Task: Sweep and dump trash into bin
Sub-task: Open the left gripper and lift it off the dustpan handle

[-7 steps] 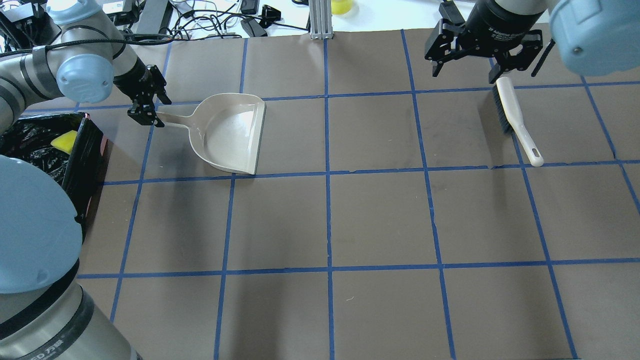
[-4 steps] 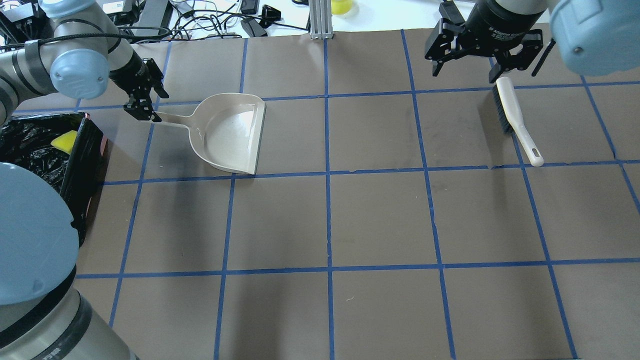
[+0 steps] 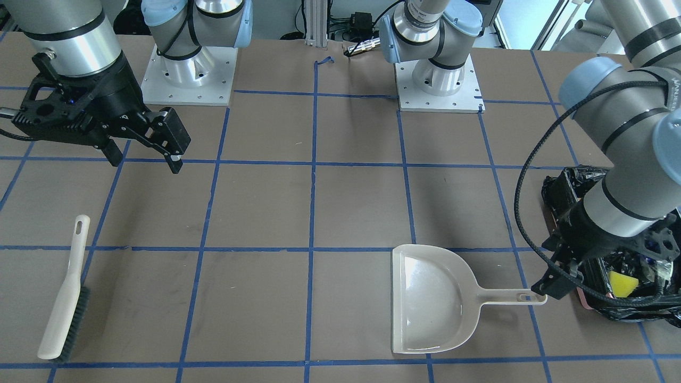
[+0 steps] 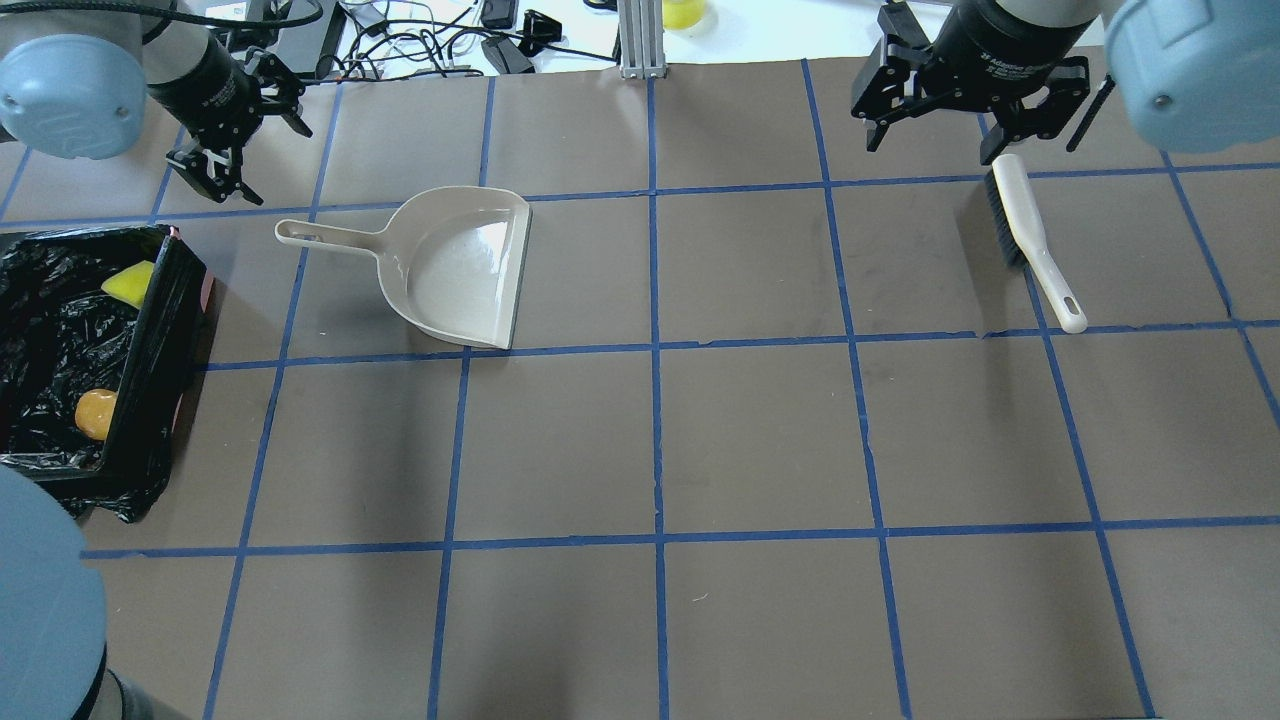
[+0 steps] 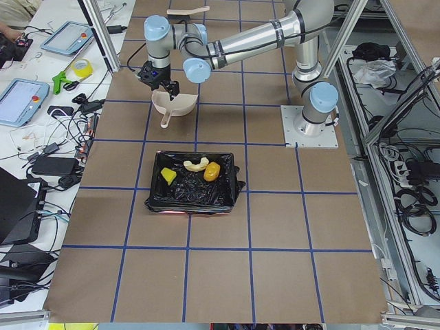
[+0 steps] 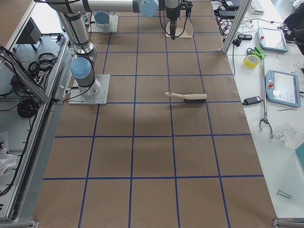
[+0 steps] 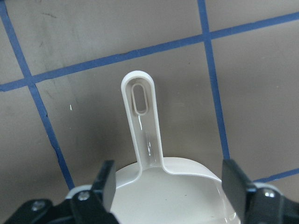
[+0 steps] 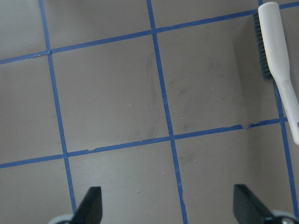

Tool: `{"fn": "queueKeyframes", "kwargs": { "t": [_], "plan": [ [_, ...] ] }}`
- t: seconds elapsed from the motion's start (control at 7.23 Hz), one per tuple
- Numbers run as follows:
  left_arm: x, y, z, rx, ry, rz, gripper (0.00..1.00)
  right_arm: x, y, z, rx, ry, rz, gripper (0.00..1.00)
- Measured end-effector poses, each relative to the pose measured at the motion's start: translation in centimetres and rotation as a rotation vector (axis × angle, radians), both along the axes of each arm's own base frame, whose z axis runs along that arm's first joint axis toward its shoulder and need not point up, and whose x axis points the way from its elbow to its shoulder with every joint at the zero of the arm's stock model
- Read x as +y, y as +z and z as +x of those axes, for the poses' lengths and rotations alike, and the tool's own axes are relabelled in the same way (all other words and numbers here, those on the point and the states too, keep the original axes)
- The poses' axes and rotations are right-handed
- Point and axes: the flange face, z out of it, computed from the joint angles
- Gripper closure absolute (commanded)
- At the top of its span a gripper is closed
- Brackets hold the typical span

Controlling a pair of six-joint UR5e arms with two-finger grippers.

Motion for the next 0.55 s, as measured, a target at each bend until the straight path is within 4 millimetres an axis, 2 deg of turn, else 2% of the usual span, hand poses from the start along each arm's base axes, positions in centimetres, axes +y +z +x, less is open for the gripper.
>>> {"fn": "queueKeyframes", "kwargs": {
  "t": [0.55],
  "plan": [
    [4.5,3.6,-7.7,0.017,-0.287,0.011,0.00,0.0,-0.1,-0.1,0.000,-0.002,0.002,0.00]
  ]
}}
